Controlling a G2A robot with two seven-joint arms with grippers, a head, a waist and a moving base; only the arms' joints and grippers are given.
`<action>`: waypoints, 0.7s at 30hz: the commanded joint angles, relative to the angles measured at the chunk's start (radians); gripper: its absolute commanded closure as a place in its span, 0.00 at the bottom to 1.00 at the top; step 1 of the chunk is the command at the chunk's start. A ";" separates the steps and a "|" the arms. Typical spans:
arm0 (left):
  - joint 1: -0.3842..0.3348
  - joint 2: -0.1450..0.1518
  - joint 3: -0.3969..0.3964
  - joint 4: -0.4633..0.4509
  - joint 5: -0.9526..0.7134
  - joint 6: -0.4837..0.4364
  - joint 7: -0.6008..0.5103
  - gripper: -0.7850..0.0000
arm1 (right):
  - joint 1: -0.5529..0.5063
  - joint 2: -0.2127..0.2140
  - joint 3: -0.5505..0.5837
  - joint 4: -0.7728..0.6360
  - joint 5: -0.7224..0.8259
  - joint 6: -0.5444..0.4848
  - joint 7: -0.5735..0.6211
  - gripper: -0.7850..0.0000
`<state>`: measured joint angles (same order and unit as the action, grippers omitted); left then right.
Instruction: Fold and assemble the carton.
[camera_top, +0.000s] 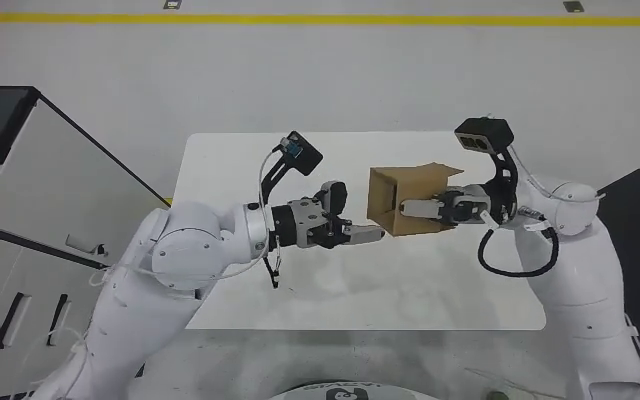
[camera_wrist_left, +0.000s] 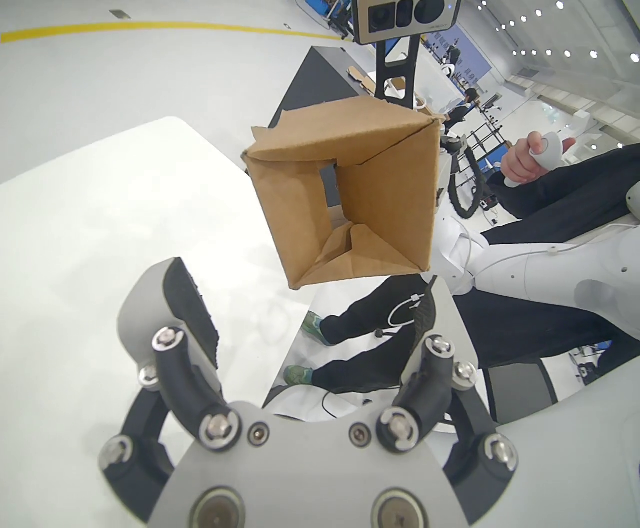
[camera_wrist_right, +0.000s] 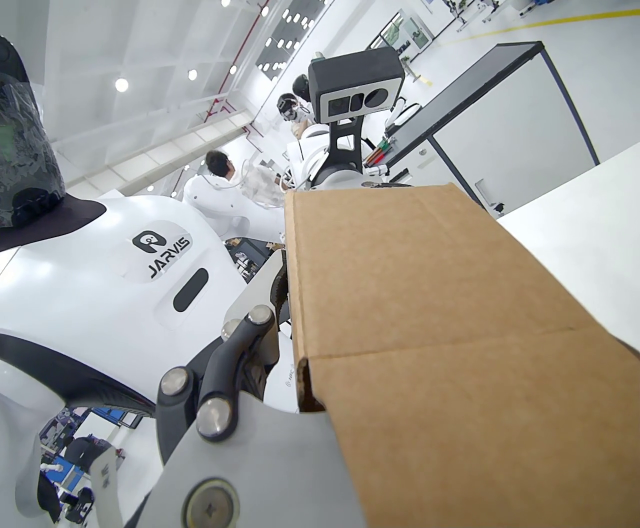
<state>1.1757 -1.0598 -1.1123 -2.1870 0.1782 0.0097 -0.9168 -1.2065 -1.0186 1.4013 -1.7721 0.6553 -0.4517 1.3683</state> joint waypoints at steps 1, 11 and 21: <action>-0.007 0.000 0.004 0.003 0.006 0.012 -0.006 0.00 | 0.002 0.000 -0.009 0.005 -0.006 -0.001 -0.001 1.00; 0.010 -0.003 0.013 0.026 -0.037 0.022 0.014 0.00 | -0.007 -0.001 -0.026 0.006 -0.037 -0.001 -0.034 1.00; -0.009 -0.004 0.012 0.071 -0.149 0.041 -0.035 0.00 | -0.006 -0.004 -0.051 0.029 -0.036 -0.042 -0.047 1.00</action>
<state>1.1696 -1.0635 -1.1035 -2.1180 0.0268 0.0434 -0.9519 -1.2134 -1.0220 1.3523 -1.7442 0.6178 -0.4916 1.3204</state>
